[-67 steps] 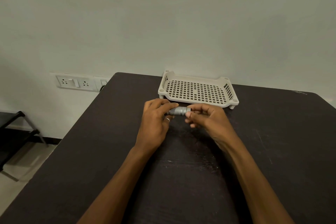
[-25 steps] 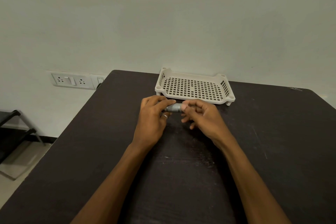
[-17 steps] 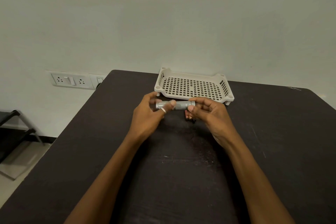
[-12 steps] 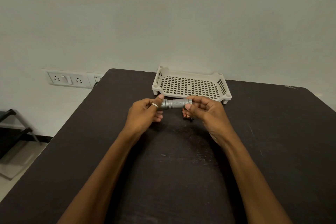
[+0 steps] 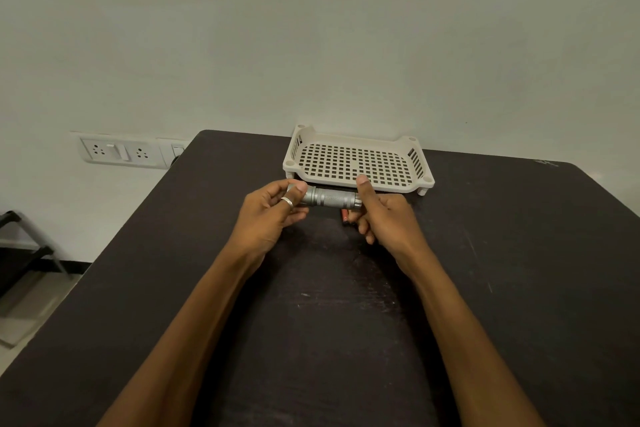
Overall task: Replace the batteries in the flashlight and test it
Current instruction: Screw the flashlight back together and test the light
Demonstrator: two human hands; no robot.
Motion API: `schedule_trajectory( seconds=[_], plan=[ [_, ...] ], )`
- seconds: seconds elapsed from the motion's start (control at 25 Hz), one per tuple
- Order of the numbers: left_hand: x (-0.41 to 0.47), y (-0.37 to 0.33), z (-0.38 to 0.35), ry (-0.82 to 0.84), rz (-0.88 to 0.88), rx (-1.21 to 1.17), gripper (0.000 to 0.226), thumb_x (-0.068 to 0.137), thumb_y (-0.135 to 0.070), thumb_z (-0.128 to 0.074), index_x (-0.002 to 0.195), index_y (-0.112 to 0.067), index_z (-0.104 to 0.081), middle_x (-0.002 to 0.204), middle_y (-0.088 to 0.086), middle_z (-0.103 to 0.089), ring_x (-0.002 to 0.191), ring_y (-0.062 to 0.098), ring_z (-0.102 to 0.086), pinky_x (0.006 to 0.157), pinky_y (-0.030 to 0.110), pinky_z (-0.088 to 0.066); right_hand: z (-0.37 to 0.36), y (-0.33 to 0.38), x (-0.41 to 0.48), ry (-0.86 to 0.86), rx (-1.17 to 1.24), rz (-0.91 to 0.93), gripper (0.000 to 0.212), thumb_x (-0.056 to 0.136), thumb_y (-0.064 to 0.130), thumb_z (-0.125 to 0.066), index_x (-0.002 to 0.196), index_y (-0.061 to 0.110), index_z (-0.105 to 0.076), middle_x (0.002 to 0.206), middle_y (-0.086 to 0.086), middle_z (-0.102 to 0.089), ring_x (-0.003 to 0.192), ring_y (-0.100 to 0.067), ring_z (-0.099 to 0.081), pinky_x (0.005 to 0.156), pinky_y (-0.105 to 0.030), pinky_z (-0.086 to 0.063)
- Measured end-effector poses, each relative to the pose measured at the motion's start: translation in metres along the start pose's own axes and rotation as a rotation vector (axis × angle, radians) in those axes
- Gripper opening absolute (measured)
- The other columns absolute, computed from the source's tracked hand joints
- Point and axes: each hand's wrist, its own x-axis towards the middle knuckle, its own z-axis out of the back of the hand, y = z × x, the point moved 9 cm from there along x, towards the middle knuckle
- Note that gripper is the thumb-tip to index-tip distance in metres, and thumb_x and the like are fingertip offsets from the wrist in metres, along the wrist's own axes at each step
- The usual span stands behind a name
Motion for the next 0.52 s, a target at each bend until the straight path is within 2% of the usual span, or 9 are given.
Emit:
schedule_trajectory(
  seconds=[0.08,0.16,0.24,0.28,0.36,0.44,0.52],
  plan=[
    [0.0014,0.0007,0.0013,-0.013,0.001,0.003,0.026,0.092,-0.030,-0.069,0.113,-0.016,-0.071,0.098,0.004,-0.078,0.086,0.015,-0.075,0.074,0.020,-0.058,0.0000,0.0040,-0.0002,0.028,0.066,0.033,0.048,0.093,0.060,-0.060,0.078,0.018,-0.076,0.070,-0.003,-0.076,0.055,-0.011,-0.066,0.050,-0.019,-0.045],
    [0.0021,0.0025,0.0032,-0.041,0.005,-0.020,0.022,0.093,-0.028,-0.068,0.111,-0.016,-0.071,0.093,0.003,-0.079,0.083,0.014,-0.075,0.073,0.019,-0.057,-0.0006,0.0092,-0.0014,0.101,0.189,0.090,0.017,0.090,0.033,-0.076,0.099,0.019,-0.076,0.080,-0.003,-0.078,0.067,-0.010,-0.071,0.051,-0.021,-0.049],
    [0.0028,0.0037,0.0054,-0.061,0.007,-0.045,0.018,0.093,-0.028,-0.068,0.107,-0.017,-0.072,0.091,0.002,-0.078,0.083,0.014,-0.074,0.073,0.020,-0.058,-0.0012,0.0076,-0.0003,0.149,0.259,0.100,0.029,0.084,0.012,-0.081,0.112,0.016,-0.073,0.087,-0.001,-0.078,0.074,-0.009,-0.073,0.054,-0.021,-0.052],
    [0.0031,0.0040,0.0059,-0.062,0.005,-0.046,0.017,0.093,-0.028,-0.068,0.107,-0.018,-0.072,0.090,0.001,-0.078,0.082,0.014,-0.074,0.073,0.020,-0.058,-0.0014,0.0069,-0.0004,0.155,0.256,0.095,0.033,0.083,0.008,-0.081,0.114,0.014,-0.072,0.090,-0.002,-0.079,0.075,-0.009,-0.073,0.054,-0.020,-0.051],
    [0.0036,0.0039,0.0062,-0.054,-0.003,-0.044,0.016,0.093,-0.028,-0.068,0.106,-0.019,-0.072,0.089,-0.001,-0.079,0.082,0.013,-0.074,0.073,0.020,-0.057,-0.0028,0.0061,0.0002,0.167,0.219,0.100,0.030,0.086,0.013,-0.080,0.114,0.010,-0.072,0.091,-0.007,-0.078,0.074,-0.009,-0.071,0.050,-0.018,-0.046],
    [0.0037,0.0035,0.0054,-0.046,-0.015,-0.041,0.016,0.094,-0.027,-0.068,0.106,-0.019,-0.072,0.088,-0.003,-0.079,0.081,0.011,-0.074,0.073,0.019,-0.057,-0.0042,0.0056,-0.0003,0.179,0.180,0.096,0.021,0.091,0.027,-0.075,0.102,0.010,-0.074,0.083,-0.007,-0.077,0.067,-0.008,-0.067,0.046,-0.016,-0.041],
    [0.0030,0.0030,0.0034,-0.030,-0.022,-0.031,0.019,0.093,-0.028,-0.068,0.109,-0.019,-0.072,0.090,-0.003,-0.079,0.081,0.011,-0.074,0.073,0.019,-0.057,-0.0061,0.0036,0.0000,0.158,0.128,0.072,0.036,0.095,0.044,-0.066,0.083,0.011,-0.073,0.069,0.000,-0.073,0.056,-0.007,-0.063,0.046,-0.013,-0.041]
  ],
)
